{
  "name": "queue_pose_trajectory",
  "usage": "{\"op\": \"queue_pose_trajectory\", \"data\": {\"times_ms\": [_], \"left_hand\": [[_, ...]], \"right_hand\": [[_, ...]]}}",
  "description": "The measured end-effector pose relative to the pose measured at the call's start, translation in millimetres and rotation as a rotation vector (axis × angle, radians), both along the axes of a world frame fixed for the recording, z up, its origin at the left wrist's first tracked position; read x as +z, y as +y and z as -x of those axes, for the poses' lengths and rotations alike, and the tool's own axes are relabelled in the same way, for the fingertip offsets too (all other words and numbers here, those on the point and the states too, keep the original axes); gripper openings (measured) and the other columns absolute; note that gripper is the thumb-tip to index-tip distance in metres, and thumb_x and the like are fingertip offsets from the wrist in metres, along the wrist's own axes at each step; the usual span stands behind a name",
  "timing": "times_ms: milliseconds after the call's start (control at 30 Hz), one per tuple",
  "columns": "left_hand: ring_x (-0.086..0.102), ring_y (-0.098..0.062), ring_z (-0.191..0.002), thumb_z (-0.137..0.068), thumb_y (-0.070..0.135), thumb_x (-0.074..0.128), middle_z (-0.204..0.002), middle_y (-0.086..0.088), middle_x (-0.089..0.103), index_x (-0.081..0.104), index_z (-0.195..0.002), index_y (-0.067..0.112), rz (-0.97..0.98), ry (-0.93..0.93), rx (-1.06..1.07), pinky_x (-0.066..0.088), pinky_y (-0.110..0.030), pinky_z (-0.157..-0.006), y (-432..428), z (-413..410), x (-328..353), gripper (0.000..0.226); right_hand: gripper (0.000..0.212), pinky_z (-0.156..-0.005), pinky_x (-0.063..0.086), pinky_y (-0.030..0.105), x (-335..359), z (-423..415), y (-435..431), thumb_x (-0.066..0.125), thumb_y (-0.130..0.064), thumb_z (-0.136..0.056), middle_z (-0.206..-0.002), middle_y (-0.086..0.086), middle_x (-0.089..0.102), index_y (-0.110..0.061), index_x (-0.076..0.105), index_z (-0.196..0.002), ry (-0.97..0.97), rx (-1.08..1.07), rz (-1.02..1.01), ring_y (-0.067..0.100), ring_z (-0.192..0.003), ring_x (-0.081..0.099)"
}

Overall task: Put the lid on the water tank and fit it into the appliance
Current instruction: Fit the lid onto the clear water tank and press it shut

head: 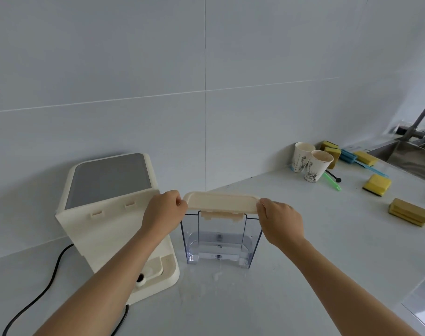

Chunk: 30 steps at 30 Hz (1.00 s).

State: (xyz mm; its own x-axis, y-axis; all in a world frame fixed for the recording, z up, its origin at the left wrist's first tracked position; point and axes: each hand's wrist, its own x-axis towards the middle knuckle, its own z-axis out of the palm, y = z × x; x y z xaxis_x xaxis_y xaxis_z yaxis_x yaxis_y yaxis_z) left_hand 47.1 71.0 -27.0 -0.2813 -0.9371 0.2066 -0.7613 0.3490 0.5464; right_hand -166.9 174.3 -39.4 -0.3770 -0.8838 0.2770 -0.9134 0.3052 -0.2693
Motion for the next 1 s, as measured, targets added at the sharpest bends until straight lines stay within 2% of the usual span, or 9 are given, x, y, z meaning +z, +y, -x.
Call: {"op": "queue_pose_trajectory", "data": {"times_ms": [267, 433, 500, 567, 667, 733, 833, 933, 1000], "left_hand": [[0.058, -0.038, -0.07, -0.085, 0.015, 0.048, -0.073, -0.022, 0.068, 0.06, -0.077, -0.002, 0.063, 0.057, -0.001, 0.043, -0.036, -0.06, 10, -3, -12, 0.021], [0.061, -0.031, -0.075, -0.087, 0.022, 0.052, -0.08, -0.014, 0.072, 0.063, -0.099, 0.001, 0.062, 0.187, 0.03, 0.036, -0.026, -0.063, 14, -3, -18, 0.027], [0.06, -0.027, -0.084, -0.085, 0.026, 0.054, -0.089, -0.012, 0.07, 0.06, -0.109, 0.005, -0.065, 0.317, 0.1, 0.037, -0.026, -0.07, 16, -1, -22, 0.033], [0.055, -0.026, -0.107, -0.081, 0.036, 0.056, -0.118, -0.011, 0.061, 0.05, -0.123, 0.015, -0.371, 0.527, 0.176, 0.041, -0.032, -0.086, 19, 3, -25, 0.048], [0.035, -0.025, -0.131, -0.075, 0.052, 0.059, -0.147, 0.001, 0.032, 0.028, -0.138, 0.027, -0.824, 0.765, 0.21, 0.032, -0.043, -0.106, 28, 9, -31, 0.075], [0.027, -0.025, -0.135, -0.07, 0.057, 0.061, -0.15, 0.001, 0.026, 0.021, -0.14, 0.028, -0.916, 0.804, 0.242, 0.027, -0.046, -0.11, 29, 16, -33, 0.087], [0.025, -0.027, -0.136, -0.065, 0.058, 0.065, -0.15, 0.0, 0.024, 0.02, -0.14, 0.03, -0.981, 0.839, 0.279, 0.026, -0.049, -0.109, 30, 28, -32, 0.091], [0.022, -0.03, -0.137, -0.065, 0.055, 0.067, -0.151, 0.0, 0.02, 0.015, -0.141, 0.031, -1.001, 0.901, 0.326, 0.025, -0.051, -0.111, 27, 36, -33, 0.095], [0.022, -0.031, -0.137, -0.067, 0.05, 0.069, -0.151, -0.002, 0.021, 0.013, -0.141, 0.029, -0.985, 0.944, 0.35, 0.024, -0.05, -0.112, 25, 40, -36, 0.096]], "right_hand": [[0.022, -0.042, 0.015, 0.025, -6, -4, 4, 0.026, -0.023, -0.094, -0.064, 0.001, 0.045, -0.014, 0.035, -0.076, 0.065, 0.013, -0.032, 0.025, -0.059, 0.04], [0.024, -0.043, 0.019, 0.024, -9, -4, 4, 0.026, -0.025, -0.094, -0.069, 0.003, 0.052, -0.012, 0.044, -0.083, 0.044, 0.002, -0.015, 0.023, -0.059, 0.043], [0.029, -0.051, 0.029, 0.027, -8, -3, 3, 0.028, -0.028, -0.093, -0.08, 0.01, 0.062, -0.011, 0.048, -0.107, -0.025, -0.037, -0.012, 0.029, -0.068, 0.051], [0.038, -0.062, 0.036, 0.032, -5, 0, 0, 0.031, -0.031, -0.092, -0.098, 0.013, 0.065, -0.015, 0.035, -0.127, -0.159, -0.071, -0.022, 0.034, -0.084, 0.057], [0.053, -0.08, 0.042, 0.039, 2, 4, -12, 0.038, -0.034, -0.091, -0.122, 0.017, 0.056, -0.015, 0.02, -0.137, -0.58, -0.052, -0.029, 0.034, -0.103, 0.053], [0.063, -0.092, 0.037, 0.038, 5, 6, -23, 0.044, -0.037, -0.09, -0.137, 0.019, 0.043, -0.013, 0.015, -0.141, -0.838, -0.025, -0.055, 0.034, -0.118, 0.046], [0.067, -0.092, 0.032, 0.032, 4, 7, -33, 0.048, -0.039, -0.088, -0.144, 0.017, 0.033, -0.014, 0.017, -0.141, -0.944, 0.022, -0.165, 0.032, -0.125, 0.039], [0.064, -0.087, 0.033, 0.03, 1, 7, -38, 0.051, -0.04, -0.086, -0.135, 0.013, 0.041, -0.013, 0.025, -0.138, -0.944, 0.053, -0.232, 0.025, -0.113, 0.044], [0.056, -0.08, 0.038, 0.029, 2, 10, -39, 0.053, -0.039, -0.085, -0.115, 0.007, 0.05, -0.011, 0.037, -0.131, -0.927, 0.061, -0.239, 0.019, -0.097, 0.049]]}}
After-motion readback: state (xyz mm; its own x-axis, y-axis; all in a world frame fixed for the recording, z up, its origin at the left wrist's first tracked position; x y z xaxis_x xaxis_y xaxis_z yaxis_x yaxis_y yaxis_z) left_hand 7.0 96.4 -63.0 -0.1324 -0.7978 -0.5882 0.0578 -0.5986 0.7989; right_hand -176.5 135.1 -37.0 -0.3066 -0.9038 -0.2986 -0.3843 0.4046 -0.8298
